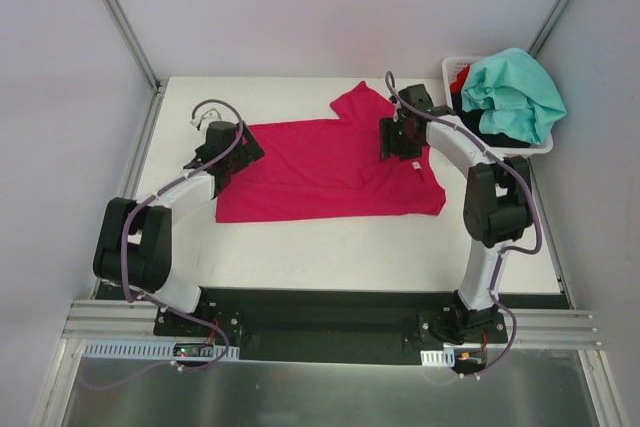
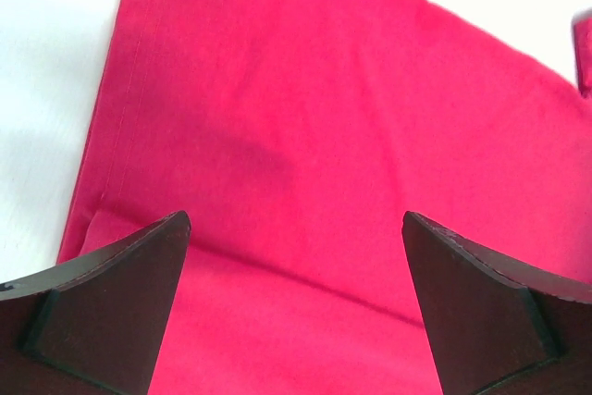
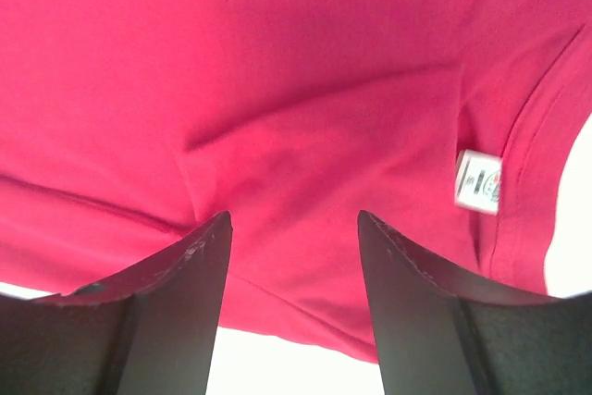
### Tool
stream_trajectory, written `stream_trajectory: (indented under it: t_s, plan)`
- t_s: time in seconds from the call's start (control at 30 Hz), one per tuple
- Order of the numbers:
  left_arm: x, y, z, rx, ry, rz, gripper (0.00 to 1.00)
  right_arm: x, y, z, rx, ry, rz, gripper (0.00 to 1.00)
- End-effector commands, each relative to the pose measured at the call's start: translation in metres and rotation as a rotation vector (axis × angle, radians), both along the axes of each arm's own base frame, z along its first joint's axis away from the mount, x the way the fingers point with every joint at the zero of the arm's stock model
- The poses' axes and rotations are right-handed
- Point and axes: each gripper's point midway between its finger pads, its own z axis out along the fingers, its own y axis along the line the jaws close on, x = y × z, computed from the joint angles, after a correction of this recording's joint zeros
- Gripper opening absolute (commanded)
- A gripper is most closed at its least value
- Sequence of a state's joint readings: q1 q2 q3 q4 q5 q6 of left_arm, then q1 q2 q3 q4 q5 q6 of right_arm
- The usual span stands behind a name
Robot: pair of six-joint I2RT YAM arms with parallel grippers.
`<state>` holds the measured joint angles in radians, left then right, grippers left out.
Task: Fold and stack the t-shirts
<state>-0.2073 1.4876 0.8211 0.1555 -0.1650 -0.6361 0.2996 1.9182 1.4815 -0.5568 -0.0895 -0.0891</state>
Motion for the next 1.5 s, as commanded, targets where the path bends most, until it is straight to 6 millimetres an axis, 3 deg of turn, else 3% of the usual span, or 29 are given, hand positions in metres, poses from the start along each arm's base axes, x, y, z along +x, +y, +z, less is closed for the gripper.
stream_trajectory:
  t_s: [0.0, 0.17, 0.2, 0.23, 0.47, 0.6, 0.73, 0.77, 0.83, 0.87, 0.93, 1.3, 1.47]
  plan:
    - [0.032, 0.002, 0.016, 0.046, -0.071, 0.033, 0.99, 0.034, 0.004, 0.026, -0.016, -0.097, 0.017, 0.61]
    - [0.015, 0.007, 0.006, 0.051, -0.059, 0.088, 0.99, 0.025, 0.003, 0.01, -0.011, -0.052, 0.019, 0.61]
    - [0.012, 0.005, 0.014, 0.041, -0.09, 0.09, 0.99, 0.022, 0.004, 0.008, -0.005, -0.04, 0.019, 0.61]
    - [0.003, 0.007, 0.006, 0.046, -0.079, 0.097, 0.99, 0.018, 0.004, 0.007, 0.003, -0.034, 0.011, 0.61]
    - [-0.016, 0.016, 0.014, 0.138, -0.121, 0.126, 0.99, 0.003, 0.006, 0.009, 0.032, 0.005, -0.012, 0.61]
    - [-0.008, 0.022, 0.012, 0.298, -0.081, 0.117, 0.99, 0.0, 0.005, 0.013, 0.014, 0.022, -0.017, 0.61]
    - [0.014, 0.022, 0.023, 0.403, -0.049, 0.085, 0.99, 0.001, 0.002, 0.017, -0.008, 0.045, -0.017, 0.62]
    - [0.012, 0.022, 0.012, 0.429, 0.01, 0.068, 0.99, -0.002, 0.001, 0.017, -0.015, 0.066, -0.016, 0.61]
    - [0.022, 0.016, 0.019, 0.421, 0.011, 0.047, 0.99, 0.001, 0.001, 0.016, -0.025, 0.082, -0.021, 0.62]
    - [0.016, 0.017, 0.006, 0.436, 0.081, 0.037, 0.99, -0.002, 0.001, 0.015, -0.03, 0.105, -0.022, 0.62]
    - [0.023, 0.012, 0.01, 0.434, 0.101, 0.022, 0.99, 0.0, 0.001, 0.013, -0.039, 0.122, -0.021, 0.62]
    - [0.028, 0.014, -0.023, 0.286, 0.283, -0.039, 0.99, -0.006, -0.005, 0.002, -0.064, 0.167, -0.028, 0.62]
    - [0.017, 0.019, -0.038, 0.274, 0.407, -0.048, 0.99, -0.006, -0.006, -0.003, -0.074, 0.195, -0.033, 0.62]
